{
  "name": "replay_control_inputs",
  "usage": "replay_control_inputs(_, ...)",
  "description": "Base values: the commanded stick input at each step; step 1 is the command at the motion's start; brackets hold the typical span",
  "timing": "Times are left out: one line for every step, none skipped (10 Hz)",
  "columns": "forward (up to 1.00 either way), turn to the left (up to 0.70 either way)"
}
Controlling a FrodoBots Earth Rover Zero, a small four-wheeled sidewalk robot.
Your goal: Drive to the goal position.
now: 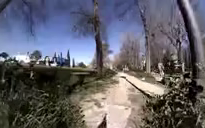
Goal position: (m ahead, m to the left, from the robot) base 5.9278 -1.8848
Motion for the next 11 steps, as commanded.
replay_control_inputs(1.00,-0.38)
replay_control_inputs(1.00,-0.38)
replay_control_inputs(1.00,-0.38)
replay_control_inputs(1.00,-0.38)
replay_control_inputs(1.00,-0.38)
replay_control_inputs(1.00,-0.38)
replay_control_inputs(1.00,-0.35)
replay_control_inputs(1.00,-0.34)
replay_control_inputs(1.00,-0.24)
replay_control_inputs(1.00,-0.06)
replay_control_inputs(1.00,0.00)
